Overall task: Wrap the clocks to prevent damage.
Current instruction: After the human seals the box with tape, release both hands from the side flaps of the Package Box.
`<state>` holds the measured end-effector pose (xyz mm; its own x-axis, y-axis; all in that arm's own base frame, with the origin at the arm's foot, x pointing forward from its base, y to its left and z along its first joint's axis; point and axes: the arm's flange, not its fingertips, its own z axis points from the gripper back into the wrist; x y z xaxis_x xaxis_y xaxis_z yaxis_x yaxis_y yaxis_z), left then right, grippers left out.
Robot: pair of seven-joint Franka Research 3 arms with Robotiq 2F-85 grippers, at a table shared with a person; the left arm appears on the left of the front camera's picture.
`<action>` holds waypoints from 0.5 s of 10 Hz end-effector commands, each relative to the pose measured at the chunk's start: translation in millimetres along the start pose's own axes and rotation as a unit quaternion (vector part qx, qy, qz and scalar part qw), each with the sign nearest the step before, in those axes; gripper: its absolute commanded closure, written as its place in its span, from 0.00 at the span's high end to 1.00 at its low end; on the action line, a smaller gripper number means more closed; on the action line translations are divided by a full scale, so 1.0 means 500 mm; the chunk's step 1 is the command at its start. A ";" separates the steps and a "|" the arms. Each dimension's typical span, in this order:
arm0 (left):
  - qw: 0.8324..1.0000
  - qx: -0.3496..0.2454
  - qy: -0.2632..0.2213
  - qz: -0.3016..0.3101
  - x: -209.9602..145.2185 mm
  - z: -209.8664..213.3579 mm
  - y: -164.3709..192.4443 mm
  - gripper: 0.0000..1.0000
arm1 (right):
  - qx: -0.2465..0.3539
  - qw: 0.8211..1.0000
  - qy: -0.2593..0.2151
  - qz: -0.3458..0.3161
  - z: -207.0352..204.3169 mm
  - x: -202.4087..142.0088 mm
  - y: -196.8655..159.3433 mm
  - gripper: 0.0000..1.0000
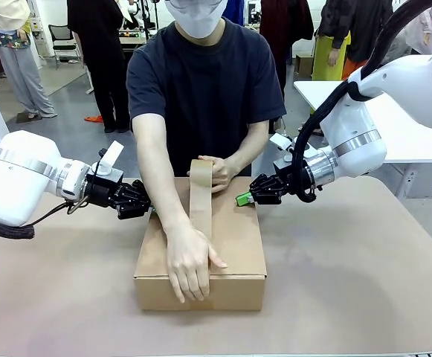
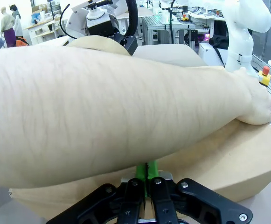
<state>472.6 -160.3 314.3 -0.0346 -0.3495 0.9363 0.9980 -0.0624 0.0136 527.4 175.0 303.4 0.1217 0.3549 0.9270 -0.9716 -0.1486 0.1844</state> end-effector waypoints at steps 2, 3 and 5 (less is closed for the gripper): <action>1.000 0.004 0.008 -0.002 0.000 -0.005 -0.001 0.00 | -0.004 1.000 -0.005 -0.009 -0.005 -0.006 -0.001 0.01; 1.000 0.004 0.008 -0.002 0.000 -0.005 -0.001 0.00 | -0.004 1.000 -0.005 -0.009 -0.005 -0.006 -0.001 0.01; 1.000 0.004 0.008 -0.002 0.000 -0.005 -0.001 0.00 | -0.004 1.000 -0.005 -0.009 -0.005 -0.006 -0.001 0.01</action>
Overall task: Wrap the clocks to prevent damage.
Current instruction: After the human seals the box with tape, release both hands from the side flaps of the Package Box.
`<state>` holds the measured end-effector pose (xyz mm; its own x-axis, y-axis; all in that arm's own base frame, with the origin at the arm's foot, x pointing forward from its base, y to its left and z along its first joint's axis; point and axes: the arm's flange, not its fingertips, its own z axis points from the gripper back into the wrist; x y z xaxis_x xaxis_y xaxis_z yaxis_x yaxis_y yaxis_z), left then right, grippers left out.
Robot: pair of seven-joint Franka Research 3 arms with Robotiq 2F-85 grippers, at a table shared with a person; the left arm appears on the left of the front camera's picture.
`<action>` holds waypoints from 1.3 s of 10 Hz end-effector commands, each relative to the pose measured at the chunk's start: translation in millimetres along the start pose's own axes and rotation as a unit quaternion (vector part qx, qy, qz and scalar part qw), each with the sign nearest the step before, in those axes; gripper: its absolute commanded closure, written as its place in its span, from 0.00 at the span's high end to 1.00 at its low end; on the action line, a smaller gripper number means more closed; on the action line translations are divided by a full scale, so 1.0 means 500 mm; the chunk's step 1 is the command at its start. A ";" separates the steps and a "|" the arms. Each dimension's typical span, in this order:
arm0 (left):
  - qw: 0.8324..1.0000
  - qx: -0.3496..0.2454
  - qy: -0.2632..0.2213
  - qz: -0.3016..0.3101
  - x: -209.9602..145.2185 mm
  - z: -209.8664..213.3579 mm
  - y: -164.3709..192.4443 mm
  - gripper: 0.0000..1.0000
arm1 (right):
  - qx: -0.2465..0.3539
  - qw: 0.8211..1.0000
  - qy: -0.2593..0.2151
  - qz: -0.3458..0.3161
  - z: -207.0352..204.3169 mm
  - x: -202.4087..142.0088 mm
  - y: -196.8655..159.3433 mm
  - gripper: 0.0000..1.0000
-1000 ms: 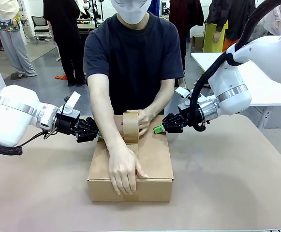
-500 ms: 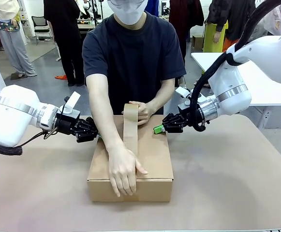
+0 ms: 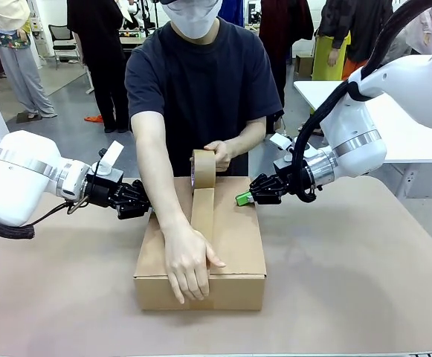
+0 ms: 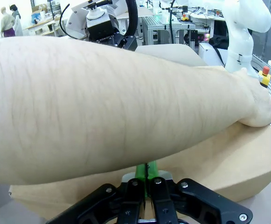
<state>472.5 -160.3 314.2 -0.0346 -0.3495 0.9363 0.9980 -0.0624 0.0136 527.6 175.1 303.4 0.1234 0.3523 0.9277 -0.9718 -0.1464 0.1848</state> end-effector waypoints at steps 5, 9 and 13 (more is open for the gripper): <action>1.000 0.004 0.008 -0.002 0.000 -0.005 -0.001 0.00 | -0.003 1.000 -0.003 -0.009 -0.005 -0.007 -0.001 0.01; 1.000 0.004 0.008 -0.002 0.000 -0.005 -0.001 0.00 | -0.003 1.000 -0.003 -0.009 -0.005 -0.007 -0.001 0.01; 1.000 0.004 0.008 -0.002 0.000 -0.005 -0.001 0.00 | -0.003 1.000 -0.003 -0.009 -0.005 -0.007 -0.001 0.01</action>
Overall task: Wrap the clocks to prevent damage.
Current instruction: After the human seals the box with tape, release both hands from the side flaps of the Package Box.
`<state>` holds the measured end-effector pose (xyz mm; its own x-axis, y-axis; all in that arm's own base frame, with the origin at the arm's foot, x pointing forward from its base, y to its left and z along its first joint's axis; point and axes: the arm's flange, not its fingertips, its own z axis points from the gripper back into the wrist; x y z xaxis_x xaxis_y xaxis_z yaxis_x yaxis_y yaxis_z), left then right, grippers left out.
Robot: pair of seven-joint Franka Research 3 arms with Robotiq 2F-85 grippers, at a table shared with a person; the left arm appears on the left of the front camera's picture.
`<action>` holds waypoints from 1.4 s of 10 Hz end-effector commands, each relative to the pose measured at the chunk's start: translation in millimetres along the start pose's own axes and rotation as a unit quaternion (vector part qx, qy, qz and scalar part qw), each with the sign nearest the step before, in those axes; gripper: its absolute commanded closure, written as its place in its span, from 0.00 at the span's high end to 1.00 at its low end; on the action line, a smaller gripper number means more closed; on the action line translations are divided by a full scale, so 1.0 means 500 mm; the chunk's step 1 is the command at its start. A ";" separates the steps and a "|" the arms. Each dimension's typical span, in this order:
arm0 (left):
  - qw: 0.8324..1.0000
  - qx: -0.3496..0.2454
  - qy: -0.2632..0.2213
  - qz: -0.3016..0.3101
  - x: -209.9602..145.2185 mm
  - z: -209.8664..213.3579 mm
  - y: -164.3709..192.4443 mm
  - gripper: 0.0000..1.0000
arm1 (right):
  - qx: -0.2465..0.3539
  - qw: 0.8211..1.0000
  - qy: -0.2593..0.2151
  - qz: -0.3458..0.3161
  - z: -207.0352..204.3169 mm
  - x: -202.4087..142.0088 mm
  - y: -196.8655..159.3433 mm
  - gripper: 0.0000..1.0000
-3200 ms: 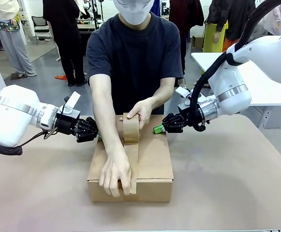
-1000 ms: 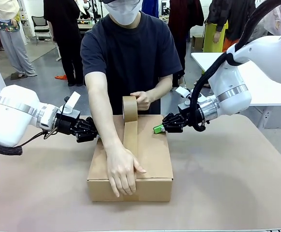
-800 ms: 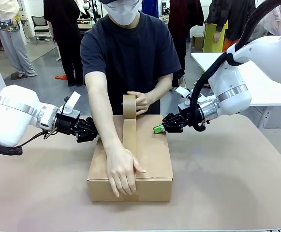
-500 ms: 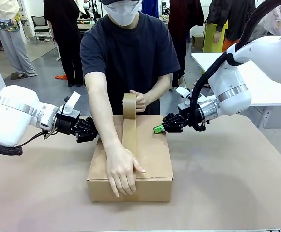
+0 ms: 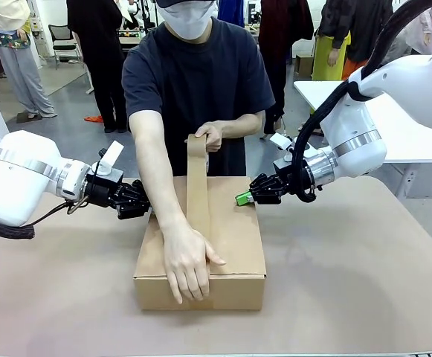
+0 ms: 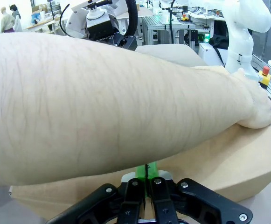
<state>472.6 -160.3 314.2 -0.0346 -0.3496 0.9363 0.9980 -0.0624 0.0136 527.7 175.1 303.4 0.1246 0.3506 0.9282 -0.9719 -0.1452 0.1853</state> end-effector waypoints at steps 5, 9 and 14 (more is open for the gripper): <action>1.000 0.004 0.008 -0.002 0.000 -0.005 -0.001 0.00 | -0.003 1.000 -0.002 -0.008 -0.005 -0.007 -0.001 0.01; 1.000 0.004 0.008 -0.002 0.000 -0.005 -0.001 0.00 | -0.003 1.000 -0.002 -0.008 -0.005 -0.007 -0.001 0.01; 1.000 0.004 0.008 -0.002 0.000 -0.005 -0.001 0.00 | -0.003 1.000 -0.002 -0.008 -0.005 -0.007 -0.001 0.01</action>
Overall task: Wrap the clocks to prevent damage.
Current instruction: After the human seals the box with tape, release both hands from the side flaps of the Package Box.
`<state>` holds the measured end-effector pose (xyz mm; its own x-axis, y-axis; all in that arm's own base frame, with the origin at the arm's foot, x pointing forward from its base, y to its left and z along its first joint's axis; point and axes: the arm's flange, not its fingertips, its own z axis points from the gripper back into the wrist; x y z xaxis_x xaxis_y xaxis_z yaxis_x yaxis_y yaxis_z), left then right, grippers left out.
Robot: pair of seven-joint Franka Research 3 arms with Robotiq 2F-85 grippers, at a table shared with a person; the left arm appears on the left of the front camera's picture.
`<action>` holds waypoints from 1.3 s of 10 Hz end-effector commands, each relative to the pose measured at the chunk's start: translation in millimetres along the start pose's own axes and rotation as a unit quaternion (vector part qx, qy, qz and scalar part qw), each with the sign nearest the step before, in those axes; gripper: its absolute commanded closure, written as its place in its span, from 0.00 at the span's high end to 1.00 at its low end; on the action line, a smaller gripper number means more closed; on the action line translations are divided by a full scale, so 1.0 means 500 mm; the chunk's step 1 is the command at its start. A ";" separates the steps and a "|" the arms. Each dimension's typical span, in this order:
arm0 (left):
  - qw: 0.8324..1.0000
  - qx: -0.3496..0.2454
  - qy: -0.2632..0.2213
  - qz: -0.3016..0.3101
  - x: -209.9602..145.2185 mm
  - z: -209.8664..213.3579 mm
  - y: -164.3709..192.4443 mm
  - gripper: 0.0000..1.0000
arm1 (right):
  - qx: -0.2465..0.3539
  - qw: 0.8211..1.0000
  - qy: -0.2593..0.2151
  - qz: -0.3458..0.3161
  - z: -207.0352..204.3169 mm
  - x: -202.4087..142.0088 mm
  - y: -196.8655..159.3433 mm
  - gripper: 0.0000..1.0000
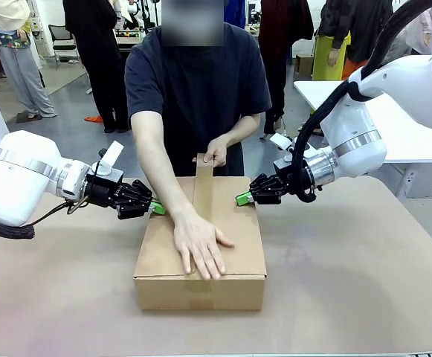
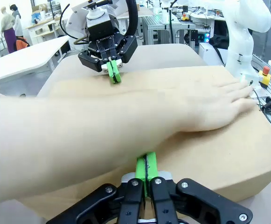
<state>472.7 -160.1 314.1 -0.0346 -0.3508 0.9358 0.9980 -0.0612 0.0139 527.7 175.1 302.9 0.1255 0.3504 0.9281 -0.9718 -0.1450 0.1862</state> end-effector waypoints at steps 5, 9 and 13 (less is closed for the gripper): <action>1.000 0.004 0.007 -0.002 0.001 -0.005 -0.001 0.00 | -0.003 1.000 -0.002 -0.008 -0.005 -0.006 -0.001 0.01; 1.000 0.004 0.007 -0.002 0.001 -0.005 -0.001 0.00 | -0.003 1.000 -0.002 -0.008 -0.005 -0.006 -0.001 0.01; 1.000 0.004 0.007 -0.002 0.001 -0.005 -0.001 0.00 | -0.003 1.000 -0.002 -0.008 -0.005 -0.006 -0.001 0.01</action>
<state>472.7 -160.2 314.1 -0.0347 -0.3508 0.9358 0.9980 -0.0613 0.0140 527.6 175.1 302.5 0.1263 0.3505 0.9280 -0.9716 -0.1450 0.1870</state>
